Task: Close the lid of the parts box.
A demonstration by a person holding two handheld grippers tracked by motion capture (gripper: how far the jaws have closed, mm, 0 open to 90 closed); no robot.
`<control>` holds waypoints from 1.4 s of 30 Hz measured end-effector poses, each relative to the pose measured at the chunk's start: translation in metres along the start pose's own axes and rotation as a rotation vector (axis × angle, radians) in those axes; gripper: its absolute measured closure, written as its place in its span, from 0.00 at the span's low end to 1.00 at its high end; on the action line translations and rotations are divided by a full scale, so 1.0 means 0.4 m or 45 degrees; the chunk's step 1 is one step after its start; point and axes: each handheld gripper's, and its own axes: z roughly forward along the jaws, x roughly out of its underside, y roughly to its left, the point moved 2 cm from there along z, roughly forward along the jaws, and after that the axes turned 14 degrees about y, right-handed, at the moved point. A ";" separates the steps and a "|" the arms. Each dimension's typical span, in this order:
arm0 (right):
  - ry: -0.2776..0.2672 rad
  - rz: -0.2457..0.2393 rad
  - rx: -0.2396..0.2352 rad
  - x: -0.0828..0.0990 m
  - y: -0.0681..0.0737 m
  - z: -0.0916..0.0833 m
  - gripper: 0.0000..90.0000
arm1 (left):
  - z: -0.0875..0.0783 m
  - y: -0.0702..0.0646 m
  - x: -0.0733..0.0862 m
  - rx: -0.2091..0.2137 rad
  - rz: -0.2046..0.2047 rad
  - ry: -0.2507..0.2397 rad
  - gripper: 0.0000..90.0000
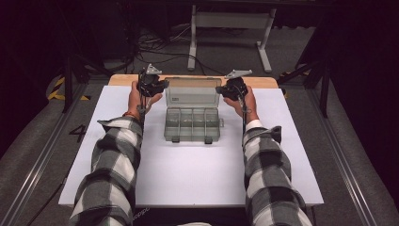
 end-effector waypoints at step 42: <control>-0.053 -0.066 -0.024 0.016 0.054 -0.103 0.97 | -0.104 -0.073 0.028 0.008 0.160 -0.009 0.95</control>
